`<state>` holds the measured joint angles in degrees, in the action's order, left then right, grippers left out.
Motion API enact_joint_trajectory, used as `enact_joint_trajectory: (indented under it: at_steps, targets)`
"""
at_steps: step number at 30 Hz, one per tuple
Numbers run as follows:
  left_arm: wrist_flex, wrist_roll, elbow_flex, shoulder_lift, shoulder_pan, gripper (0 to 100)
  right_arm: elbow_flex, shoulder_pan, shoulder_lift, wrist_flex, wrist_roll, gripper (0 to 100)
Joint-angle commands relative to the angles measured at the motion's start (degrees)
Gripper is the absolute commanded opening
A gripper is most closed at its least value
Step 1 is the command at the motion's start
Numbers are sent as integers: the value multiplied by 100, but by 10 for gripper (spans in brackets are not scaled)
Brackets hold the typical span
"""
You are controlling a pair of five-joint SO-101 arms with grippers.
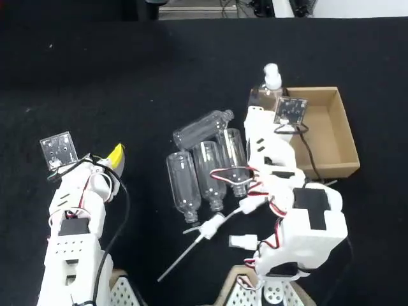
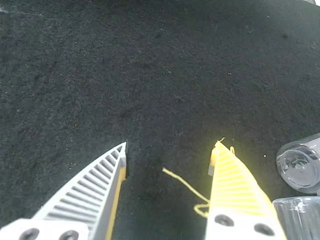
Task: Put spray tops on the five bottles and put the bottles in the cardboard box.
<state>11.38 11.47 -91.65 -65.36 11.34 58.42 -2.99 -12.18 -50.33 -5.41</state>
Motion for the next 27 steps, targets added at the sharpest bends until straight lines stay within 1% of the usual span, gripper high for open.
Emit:
enact_joint_trajectory:
  at_steps: [1, 5, 7, 14, 20, 23, 27]
  targets:
    - [-141, 62, 110, -70, -84, 254, 22, 158, 4, -97, 0, 212]
    - [-141, 62, 110, -70, -84, 254, 40, 158, 4, -97, 0, 318]
    - [-141, 62, 110, -70, -84, 254, 40, 158, 4, -88, 0, 349]
    - [-141, 62, 110, -70, -84, 254, 40, 114, 92, -97, 0, 355]
    - [-141, 62, 110, -70, -84, 254, 426, -26, 901, -9, 0, 355]
    - [-141, 62, 119, -70, -84, 254, 655, -158, 1613, 695, 0, 354]
    - [-149, 62, 119, -70, -84, 254, 664, -325, 2774, 2505, -35, 354]
